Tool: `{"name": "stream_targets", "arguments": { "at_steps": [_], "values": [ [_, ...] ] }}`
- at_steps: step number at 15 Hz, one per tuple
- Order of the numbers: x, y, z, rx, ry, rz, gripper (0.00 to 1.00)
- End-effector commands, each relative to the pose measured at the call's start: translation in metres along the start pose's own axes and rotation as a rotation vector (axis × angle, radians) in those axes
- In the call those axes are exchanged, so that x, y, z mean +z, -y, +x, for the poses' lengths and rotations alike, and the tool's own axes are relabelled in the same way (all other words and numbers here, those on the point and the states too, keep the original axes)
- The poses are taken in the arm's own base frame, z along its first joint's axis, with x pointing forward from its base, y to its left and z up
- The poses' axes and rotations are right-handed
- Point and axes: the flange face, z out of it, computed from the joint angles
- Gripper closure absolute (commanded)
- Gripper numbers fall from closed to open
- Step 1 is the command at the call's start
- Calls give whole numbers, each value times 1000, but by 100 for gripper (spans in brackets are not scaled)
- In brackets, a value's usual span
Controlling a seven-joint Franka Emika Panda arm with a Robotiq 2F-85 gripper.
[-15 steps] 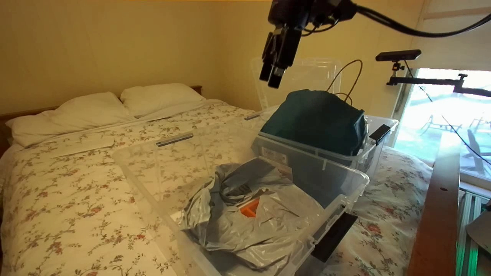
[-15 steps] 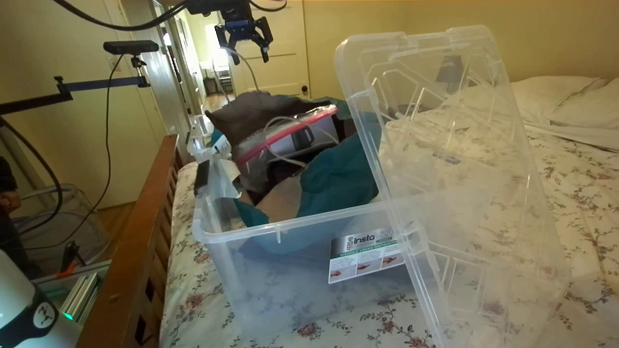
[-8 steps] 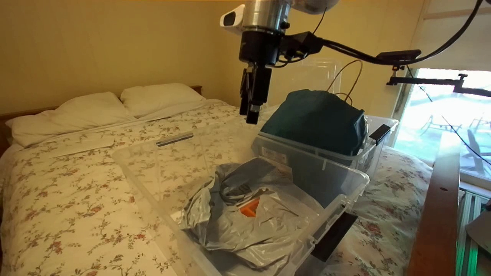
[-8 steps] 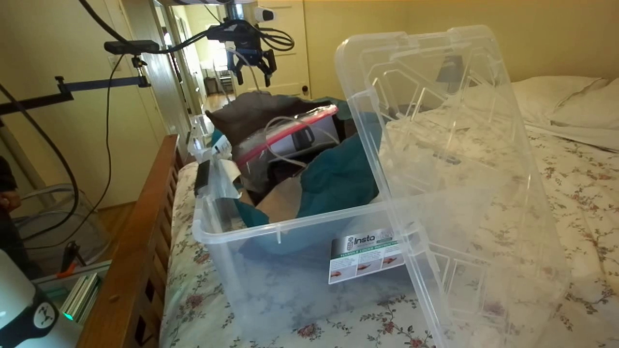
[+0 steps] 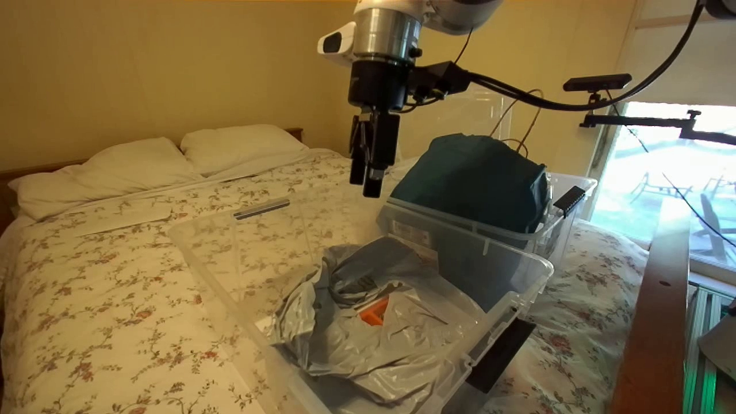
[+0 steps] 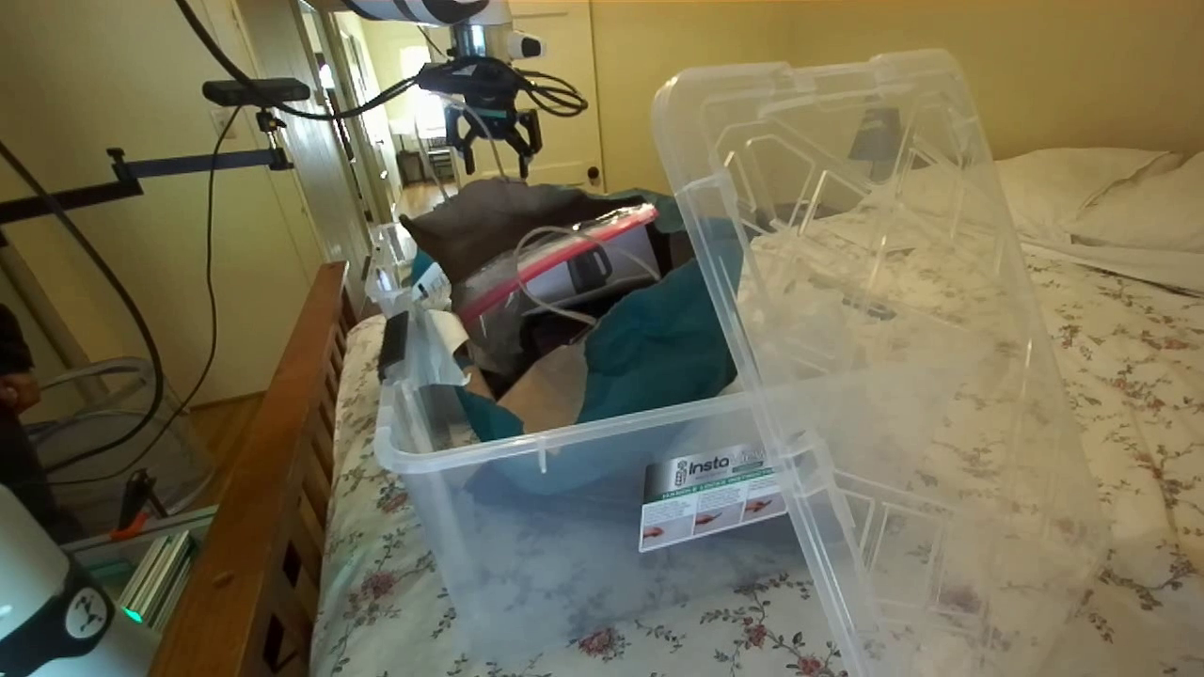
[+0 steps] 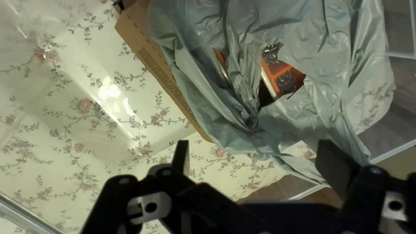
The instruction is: Move the grey plastic bag to the container on the right.
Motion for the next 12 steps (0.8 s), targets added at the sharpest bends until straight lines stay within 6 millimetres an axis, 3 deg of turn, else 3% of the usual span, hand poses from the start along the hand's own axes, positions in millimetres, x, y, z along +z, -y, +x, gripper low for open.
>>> {"name": "stream_targets", "arguments": {
  "at_steps": [1, 4, 7, 9, 12],
  "values": [
    [60, 2, 30, -125, 46, 80, 0],
    [111, 8, 50, -285, 60, 103, 0],
    [145, 10, 58, -420, 100, 159, 0],
    [158, 8, 63, -487, 110, 168, 0],
    [163, 4, 68, -548, 119, 174, 0]
  ]
}}
